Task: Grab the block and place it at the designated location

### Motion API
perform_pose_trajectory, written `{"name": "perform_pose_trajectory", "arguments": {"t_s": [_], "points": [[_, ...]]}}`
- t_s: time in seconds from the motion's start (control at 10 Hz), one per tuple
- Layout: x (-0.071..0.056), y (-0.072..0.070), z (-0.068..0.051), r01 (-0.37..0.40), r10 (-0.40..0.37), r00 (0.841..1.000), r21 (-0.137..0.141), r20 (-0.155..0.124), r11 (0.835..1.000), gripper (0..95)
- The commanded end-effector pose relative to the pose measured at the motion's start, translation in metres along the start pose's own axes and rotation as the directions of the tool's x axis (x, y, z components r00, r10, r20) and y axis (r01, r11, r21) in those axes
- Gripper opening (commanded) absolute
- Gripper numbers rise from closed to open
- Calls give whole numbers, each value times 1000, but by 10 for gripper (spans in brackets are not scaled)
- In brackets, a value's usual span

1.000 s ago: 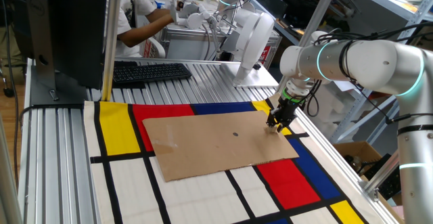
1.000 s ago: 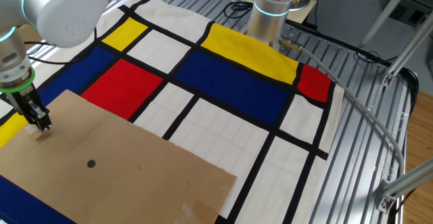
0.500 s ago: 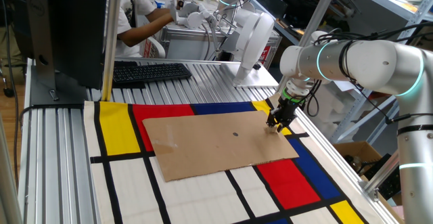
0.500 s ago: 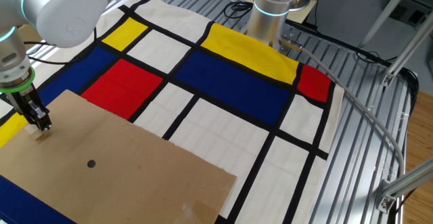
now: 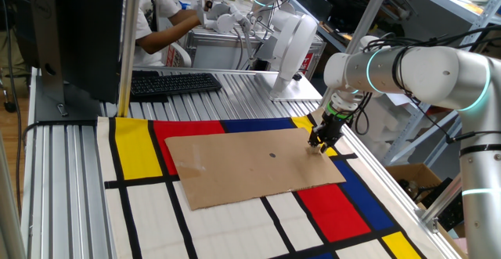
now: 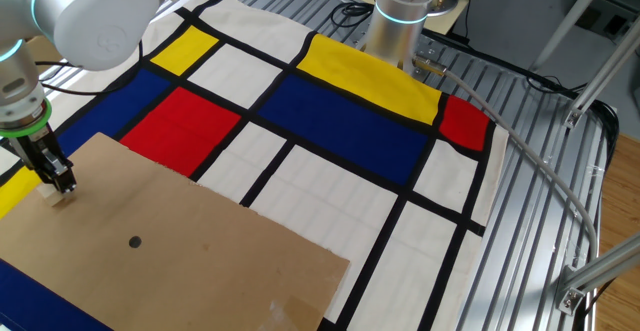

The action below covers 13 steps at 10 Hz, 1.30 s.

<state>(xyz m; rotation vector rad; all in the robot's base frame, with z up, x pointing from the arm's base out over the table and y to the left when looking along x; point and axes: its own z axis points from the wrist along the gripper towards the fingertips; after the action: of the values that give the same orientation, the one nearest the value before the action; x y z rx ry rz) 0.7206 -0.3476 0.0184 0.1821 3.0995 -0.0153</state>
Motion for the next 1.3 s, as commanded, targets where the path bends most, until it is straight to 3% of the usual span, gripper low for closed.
{"name": "perform_pose_trajectory", "arguments": {"t_s": [0.1, 1.3], "points": [[0, 0, 0, 3, -3, 1000, -10, 3, 1000, 380], [0, 2, 0, 3, -3, 1000, -12, 2, 1000, 380]]}}
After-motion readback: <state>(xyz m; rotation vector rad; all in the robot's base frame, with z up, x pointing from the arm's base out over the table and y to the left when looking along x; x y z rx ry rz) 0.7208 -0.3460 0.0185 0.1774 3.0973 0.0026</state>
